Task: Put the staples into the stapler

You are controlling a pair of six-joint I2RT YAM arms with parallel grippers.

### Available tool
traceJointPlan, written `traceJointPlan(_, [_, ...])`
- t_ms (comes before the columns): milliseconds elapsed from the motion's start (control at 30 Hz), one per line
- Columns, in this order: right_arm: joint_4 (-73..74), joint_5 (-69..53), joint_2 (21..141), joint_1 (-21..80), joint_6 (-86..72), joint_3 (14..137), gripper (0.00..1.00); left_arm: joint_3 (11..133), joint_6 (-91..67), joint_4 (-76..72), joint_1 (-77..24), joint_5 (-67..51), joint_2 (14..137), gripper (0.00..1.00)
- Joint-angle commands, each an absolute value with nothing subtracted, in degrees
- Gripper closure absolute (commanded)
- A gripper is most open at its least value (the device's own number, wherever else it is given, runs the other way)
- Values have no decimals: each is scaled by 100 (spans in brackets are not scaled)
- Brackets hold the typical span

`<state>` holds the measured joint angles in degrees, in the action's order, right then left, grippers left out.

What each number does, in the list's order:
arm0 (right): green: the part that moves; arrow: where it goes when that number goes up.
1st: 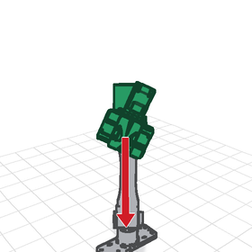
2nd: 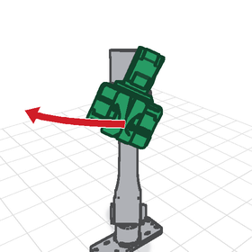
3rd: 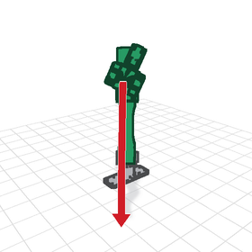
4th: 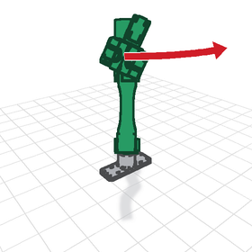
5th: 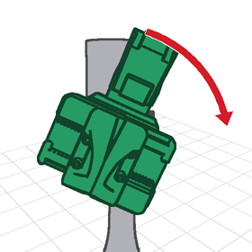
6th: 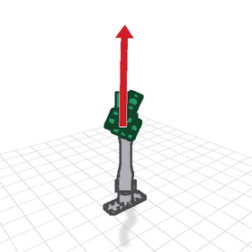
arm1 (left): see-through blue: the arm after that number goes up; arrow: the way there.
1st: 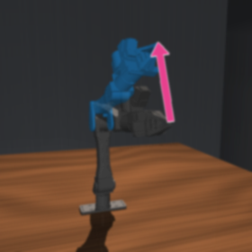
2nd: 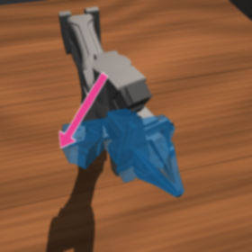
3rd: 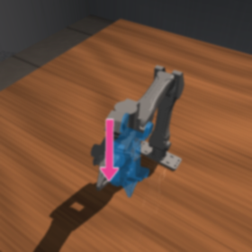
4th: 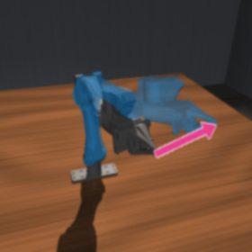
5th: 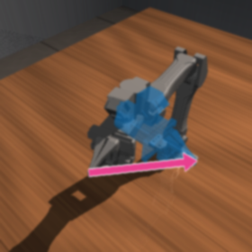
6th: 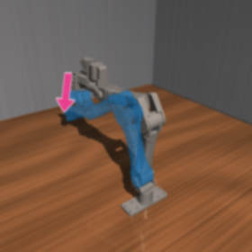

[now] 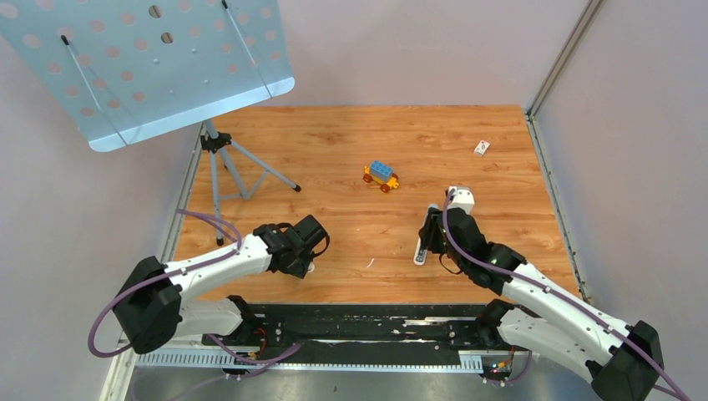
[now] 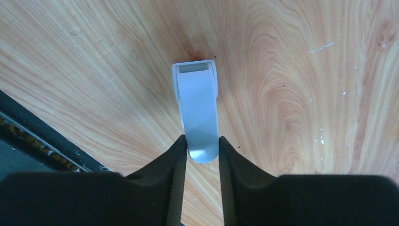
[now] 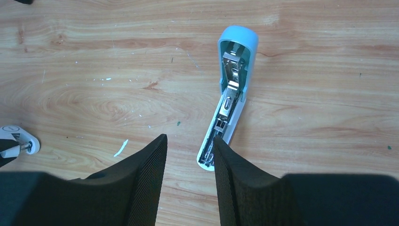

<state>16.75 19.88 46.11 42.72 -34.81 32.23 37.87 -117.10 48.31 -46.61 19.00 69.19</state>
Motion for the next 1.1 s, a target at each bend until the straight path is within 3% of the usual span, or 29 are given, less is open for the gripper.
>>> traceJointPlan(0, [1718, 1671, 4508, 4215, -3386, 3142, 55, 3957, -11520, 5088, -4637, 1980, 6857, 79])
traceJointPlan(67, [1506, 1393, 4456, 4212, -3315, 3130, 54, 3935, -11419, 5077, -4632, 1956, 6750, 98])
traceJointPlan(100, [1404, 1223, 4430, 4211, -3293, 3121, 53, 3917, -11375, 5065, -4633, 1955, 6681, 100])
traceJointPlan(500, [78, -334, 4612, 4362, -3776, 2928, 43, 3613, -9458, 3335, -4640, 1972, 5631, 100])
traceJointPlan(833, [-592, -112, 5826, 5505, -3525, 3467, 41, 2747, -8462, 1172, -4641, 1178, 5327, 100])
traceJointPlan(1067, [-949, -214, 6542, 5806, -3341, 3738, 42, 2819, -8107, 1284, -4658, 871, 5385, 100])
